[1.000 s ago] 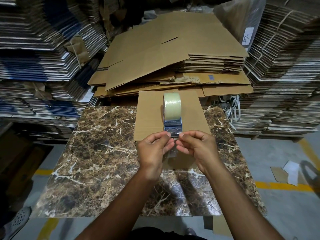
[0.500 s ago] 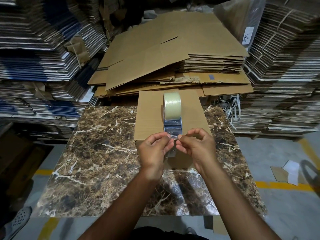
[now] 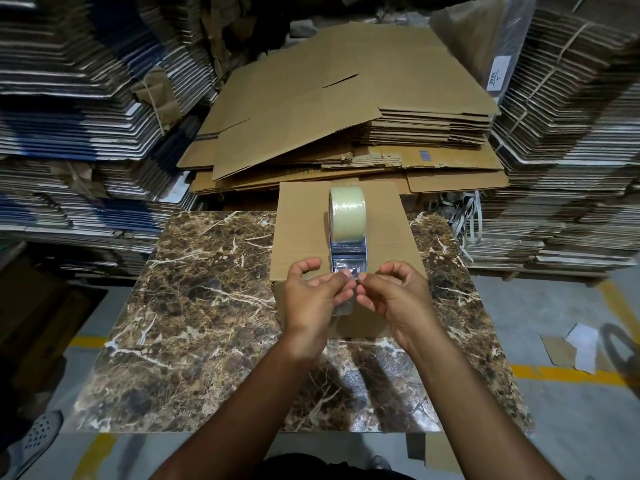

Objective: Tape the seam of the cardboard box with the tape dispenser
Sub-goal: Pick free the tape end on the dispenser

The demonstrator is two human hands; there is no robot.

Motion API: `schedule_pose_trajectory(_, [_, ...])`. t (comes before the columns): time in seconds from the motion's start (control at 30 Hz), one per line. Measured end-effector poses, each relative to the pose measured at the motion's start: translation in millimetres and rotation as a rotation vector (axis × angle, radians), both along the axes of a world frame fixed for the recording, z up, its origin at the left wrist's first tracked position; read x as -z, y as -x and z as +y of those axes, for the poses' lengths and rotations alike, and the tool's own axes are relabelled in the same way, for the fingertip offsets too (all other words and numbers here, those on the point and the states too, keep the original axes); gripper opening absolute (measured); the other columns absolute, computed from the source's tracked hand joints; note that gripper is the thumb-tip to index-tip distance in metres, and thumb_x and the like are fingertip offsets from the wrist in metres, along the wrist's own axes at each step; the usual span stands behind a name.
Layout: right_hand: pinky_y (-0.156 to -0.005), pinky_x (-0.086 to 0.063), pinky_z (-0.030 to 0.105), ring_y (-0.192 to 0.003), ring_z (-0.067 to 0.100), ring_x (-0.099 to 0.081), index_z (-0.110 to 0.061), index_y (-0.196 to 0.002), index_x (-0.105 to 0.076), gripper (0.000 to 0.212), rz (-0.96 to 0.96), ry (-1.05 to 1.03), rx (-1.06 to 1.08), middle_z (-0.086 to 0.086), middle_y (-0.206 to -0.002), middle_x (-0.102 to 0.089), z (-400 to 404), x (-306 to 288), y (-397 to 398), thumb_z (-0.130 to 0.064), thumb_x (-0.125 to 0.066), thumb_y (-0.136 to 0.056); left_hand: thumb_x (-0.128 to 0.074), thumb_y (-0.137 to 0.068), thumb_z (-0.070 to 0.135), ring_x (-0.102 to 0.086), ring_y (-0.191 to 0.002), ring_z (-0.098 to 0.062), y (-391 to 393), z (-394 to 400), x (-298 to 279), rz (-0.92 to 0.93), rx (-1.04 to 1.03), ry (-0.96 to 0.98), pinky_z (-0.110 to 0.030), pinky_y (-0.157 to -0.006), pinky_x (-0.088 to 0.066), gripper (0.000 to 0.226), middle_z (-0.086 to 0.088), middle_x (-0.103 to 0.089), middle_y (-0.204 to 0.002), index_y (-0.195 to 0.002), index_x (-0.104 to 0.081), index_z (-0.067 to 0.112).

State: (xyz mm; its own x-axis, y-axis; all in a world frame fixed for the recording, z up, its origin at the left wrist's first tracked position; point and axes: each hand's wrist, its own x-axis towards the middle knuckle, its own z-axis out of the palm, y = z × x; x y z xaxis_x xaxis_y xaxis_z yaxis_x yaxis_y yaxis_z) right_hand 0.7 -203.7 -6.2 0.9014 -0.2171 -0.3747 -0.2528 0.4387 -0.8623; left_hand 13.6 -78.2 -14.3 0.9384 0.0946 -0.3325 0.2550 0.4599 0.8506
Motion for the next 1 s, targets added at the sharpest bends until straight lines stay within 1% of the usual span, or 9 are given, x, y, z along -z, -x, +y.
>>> schedule_pose_trajectory(0.1, [-0.044,-0.053,0.024,-0.058,0.018,-0.069,-0.013,-0.103,-0.052,0.037,0.021,0.125,-0.011,0.013,-0.076,-0.074,1,-6,-2,-0.008,-0.081,-0.080,-0.076,-0.083,-0.003,-0.074,-0.066,-0.021,-2,-1,0,0.002,-0.005,0.015,-0.023,-0.058,-0.060,0.042,-0.009,-0.077,-0.074,-0.110,-0.049,0.015])
schedule_pose_trajectory(0.17, [-0.041,-0.044,0.020,-0.053,0.014,-0.065,-0.015,-0.103,-0.054,0.038,0.020,0.242,0.000,0.010,-0.074,-0.074,2,-9,-4,-0.014,-0.083,-0.079,-0.076,-0.083,-0.002,-0.074,-0.068,-0.021,-3,0,1,-0.001,0.009,0.023,-0.024,-0.060,-0.061,0.042,-0.009,-0.077,-0.073,-0.109,-0.049,0.015])
schedule_pose_trajectory(0.27, [-0.038,-0.038,0.018,-0.048,0.010,-0.061,-0.015,-0.101,-0.055,0.036,0.012,0.305,0.013,0.009,-0.073,-0.073,4,-11,-7,-0.014,-0.083,-0.078,-0.076,-0.083,-0.002,-0.075,-0.070,-0.021,-3,2,0,-0.005,0.040,0.019,-0.024,-0.061,-0.062,0.042,-0.010,-0.078,-0.076,-0.112,-0.049,0.013])
schedule_pose_trajectory(0.4, [-0.041,-0.042,0.018,-0.050,0.010,-0.062,-0.015,-0.101,-0.056,0.034,0.008,0.289,0.012,0.007,-0.071,-0.073,3,-9,-10,-0.006,-0.080,-0.080,-0.073,-0.085,-0.003,-0.075,-0.067,-0.021,-3,3,0,-0.008,0.031,0.007,-0.023,-0.059,-0.061,0.038,-0.020,-0.075,-0.086,-0.110,-0.049,0.011])
schedule_pose_trajectory(0.6, [-0.052,-0.054,0.025,-0.059,0.016,-0.067,-0.012,-0.105,-0.055,0.027,-0.006,0.230,-0.031,0.010,-0.075,-0.073,-1,-1,-9,-0.003,-0.072,-0.087,-0.071,-0.088,0.000,-0.075,-0.072,-0.026,0,4,4,-0.031,0.044,-0.071,-0.024,-0.054,-0.059,0.031,-0.018,-0.078,-0.084,-0.109,-0.052,0.012])
schedule_pose_trajectory(0.7, [-0.056,-0.055,0.029,-0.064,0.020,-0.068,-0.011,-0.107,-0.053,0.038,-0.037,0.323,-0.077,0.011,-0.076,-0.074,-1,-1,-8,-0.005,-0.080,-0.081,-0.072,-0.087,-0.001,-0.074,-0.065,-0.020,-2,5,5,-0.046,0.048,-0.111,-0.023,-0.050,-0.056,0.032,-0.013,-0.078,-0.078,-0.109,-0.053,0.013])
schedule_pose_trajectory(0.83, [-0.060,-0.057,0.031,-0.065,0.022,-0.068,-0.008,-0.110,-0.053,0.042,-0.045,0.360,-0.080,0.010,-0.072,-0.073,-5,2,-7,0.000,-0.080,-0.079,-0.075,-0.084,-0.003,-0.069,-0.056,-0.017,-3,8,8,-0.099,0.050,-0.211,-0.023,-0.051,-0.056,0.035,-0.017,-0.076,-0.078,-0.107,-0.054,0.013])
schedule_pose_trajectory(0.93, [-0.060,-0.059,0.030,-0.066,0.021,-0.072,-0.007,-0.112,-0.056,0.032,-0.022,0.336,-0.124,0.014,-0.077,-0.076,-11,4,-4,0.002,-0.072,-0.086,-0.073,-0.086,-0.002,-0.070,-0.057,-0.016,-1,12,10,-0.118,0.054,-0.308,-0.024,-0.054,-0.057,0.029,-0.018,-0.075,-0.078,-0.104,-0.056,0.012])
schedule_pose_trajectory(1.0, [-0.058,-0.058,0.031,-0.066,0.020,-0.072,-0.010,-0.109,-0.060,0.018,-0.018,0.424,-0.140,0.013,-0.078,-0.077,-17,3,-2,-0.003,-0.065,-0.093,-0.069,-0.088,0.000,-0.070,-0.061,-0.017,-1,16,12,-0.129,0.045,-0.410,-0.028,-0.057,-0.057,0.019,-0.017,-0.076,-0.079,-0.101,-0.061,0.011])
